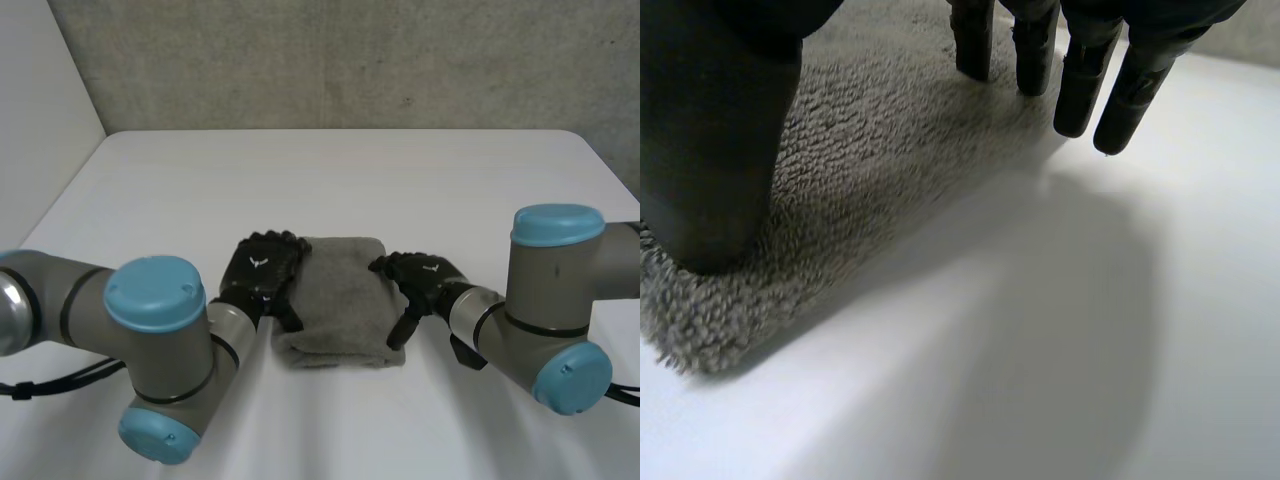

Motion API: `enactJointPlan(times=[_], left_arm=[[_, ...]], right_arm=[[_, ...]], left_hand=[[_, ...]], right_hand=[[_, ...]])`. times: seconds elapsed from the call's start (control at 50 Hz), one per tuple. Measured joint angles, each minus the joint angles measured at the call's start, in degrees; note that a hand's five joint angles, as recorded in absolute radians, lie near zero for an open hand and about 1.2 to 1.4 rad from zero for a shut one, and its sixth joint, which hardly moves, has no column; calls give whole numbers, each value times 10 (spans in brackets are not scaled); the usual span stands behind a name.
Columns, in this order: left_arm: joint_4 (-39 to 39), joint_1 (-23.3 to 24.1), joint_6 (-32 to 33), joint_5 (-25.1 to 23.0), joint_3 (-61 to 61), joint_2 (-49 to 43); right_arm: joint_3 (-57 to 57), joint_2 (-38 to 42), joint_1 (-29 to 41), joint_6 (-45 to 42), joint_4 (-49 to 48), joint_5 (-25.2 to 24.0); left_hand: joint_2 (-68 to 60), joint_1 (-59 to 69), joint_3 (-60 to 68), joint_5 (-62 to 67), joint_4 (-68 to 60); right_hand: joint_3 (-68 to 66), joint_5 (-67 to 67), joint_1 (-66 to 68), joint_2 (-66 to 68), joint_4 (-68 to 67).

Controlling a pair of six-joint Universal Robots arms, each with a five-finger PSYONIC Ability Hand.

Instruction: Fold the towel.

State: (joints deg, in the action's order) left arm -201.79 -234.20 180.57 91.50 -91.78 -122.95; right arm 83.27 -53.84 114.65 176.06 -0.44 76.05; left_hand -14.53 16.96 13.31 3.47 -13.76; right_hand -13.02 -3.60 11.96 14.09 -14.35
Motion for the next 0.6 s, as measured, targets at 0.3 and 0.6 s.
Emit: enactJointPlan(times=[0.3, 0.6], left_arm=[[68, -46, -6, 1, 43, 172], [244, -126, -12, 6, 142, 202]], right_arm=[[-33, -187, -6, 1, 1, 48], [-84, -217, -33, -9, 59, 131]], left_hand=[[0, 0, 0, 0, 0], [1, 0, 0, 0, 0]], right_hand=[[0, 0, 0, 0, 0], [0, 0, 0, 0, 0]])
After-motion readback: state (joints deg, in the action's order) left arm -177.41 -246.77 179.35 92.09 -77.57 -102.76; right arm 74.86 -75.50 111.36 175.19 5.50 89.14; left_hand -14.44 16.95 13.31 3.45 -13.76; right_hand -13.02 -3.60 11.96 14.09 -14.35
